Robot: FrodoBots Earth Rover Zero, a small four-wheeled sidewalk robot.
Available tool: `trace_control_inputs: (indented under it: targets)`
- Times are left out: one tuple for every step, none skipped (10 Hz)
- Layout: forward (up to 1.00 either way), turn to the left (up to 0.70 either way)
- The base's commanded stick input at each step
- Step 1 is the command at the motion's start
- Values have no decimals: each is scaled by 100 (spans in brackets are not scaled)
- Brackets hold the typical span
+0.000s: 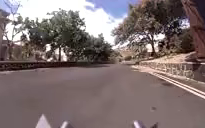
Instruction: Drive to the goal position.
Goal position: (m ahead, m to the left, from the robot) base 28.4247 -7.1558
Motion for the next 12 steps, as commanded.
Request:
trace_control_inputs:
  targets:
    - [70,-28]
    - [70,-28]
    - [70,-28]
    - [70,-28]
    - [70,-28]
    - [70,-28]
    - [70,-28]
    - [70,-28]
    - [70,-28]
    - [70,-4]
    - [70,0]
    - [70,0]
